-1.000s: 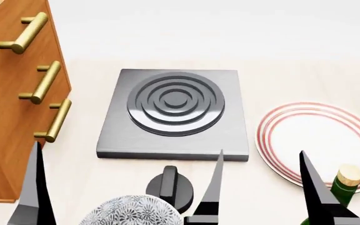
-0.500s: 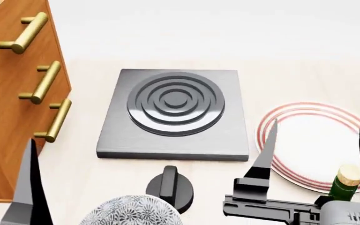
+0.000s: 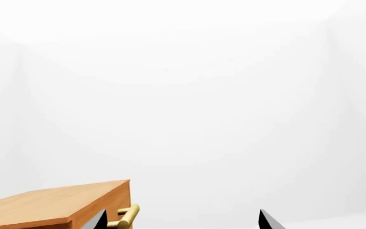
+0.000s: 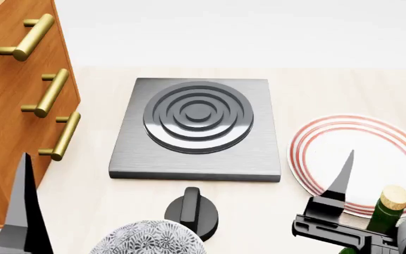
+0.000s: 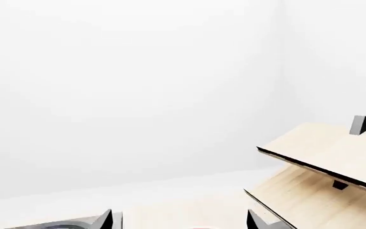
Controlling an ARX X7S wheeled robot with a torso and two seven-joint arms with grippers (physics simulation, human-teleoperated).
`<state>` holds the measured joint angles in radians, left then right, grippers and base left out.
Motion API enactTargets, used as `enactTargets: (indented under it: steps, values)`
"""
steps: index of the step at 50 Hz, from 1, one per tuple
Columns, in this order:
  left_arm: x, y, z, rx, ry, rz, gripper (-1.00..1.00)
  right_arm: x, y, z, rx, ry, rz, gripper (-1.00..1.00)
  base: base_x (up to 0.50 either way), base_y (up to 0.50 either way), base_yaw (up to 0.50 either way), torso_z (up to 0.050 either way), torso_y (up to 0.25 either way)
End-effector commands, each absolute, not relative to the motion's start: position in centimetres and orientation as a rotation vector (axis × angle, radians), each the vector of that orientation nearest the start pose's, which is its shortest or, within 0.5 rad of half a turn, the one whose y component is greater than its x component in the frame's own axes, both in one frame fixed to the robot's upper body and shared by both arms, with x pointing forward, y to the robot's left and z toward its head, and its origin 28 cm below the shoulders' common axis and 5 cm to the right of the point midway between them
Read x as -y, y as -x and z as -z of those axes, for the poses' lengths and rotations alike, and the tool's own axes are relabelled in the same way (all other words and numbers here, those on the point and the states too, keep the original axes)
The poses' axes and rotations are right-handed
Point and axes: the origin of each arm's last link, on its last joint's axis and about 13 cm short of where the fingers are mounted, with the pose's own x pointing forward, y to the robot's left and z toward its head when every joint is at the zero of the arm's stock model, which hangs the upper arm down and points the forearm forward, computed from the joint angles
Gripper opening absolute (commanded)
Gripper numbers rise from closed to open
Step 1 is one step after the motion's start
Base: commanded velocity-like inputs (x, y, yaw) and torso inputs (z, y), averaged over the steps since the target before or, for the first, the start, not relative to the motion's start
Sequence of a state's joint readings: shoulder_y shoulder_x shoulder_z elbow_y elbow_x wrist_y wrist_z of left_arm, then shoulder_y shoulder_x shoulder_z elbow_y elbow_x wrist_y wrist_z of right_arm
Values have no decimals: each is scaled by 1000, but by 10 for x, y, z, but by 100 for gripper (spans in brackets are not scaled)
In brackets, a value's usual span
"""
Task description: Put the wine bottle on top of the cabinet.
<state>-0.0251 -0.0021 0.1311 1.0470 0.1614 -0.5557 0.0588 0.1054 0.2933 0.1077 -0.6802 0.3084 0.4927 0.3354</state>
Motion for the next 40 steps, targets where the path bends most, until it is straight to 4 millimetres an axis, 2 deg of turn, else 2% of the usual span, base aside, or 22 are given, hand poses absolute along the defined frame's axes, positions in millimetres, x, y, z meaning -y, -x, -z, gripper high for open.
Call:
enactTargets:
  steps: [1, 18, 25, 26, 40]
  values:
    - [-195, -156, -184, 520, -100, 63, 100, 150, -205, -123, 233, -27, 257, 100, 0, 0, 0, 0, 0]
    - [-194, -155, -184, 521, -103, 67, 100, 151, -205, -108, 197, -32, 268, 100, 0, 0, 0, 0, 0]
    - [-193, -155, -183, 519, -105, 69, 100, 152, -205, -111, 202, -22, 280, 100, 0, 0, 0, 0, 0]
    - [-193, -155, -183, 519, -105, 69, 100, 152, -205, -112, 206, -21, 281, -100, 0, 0, 0, 0, 0]
    - [-193, -155, -183, 515, -104, 74, 100, 151, -206, -111, 208, -22, 270, -100, 0, 0, 0, 0, 0]
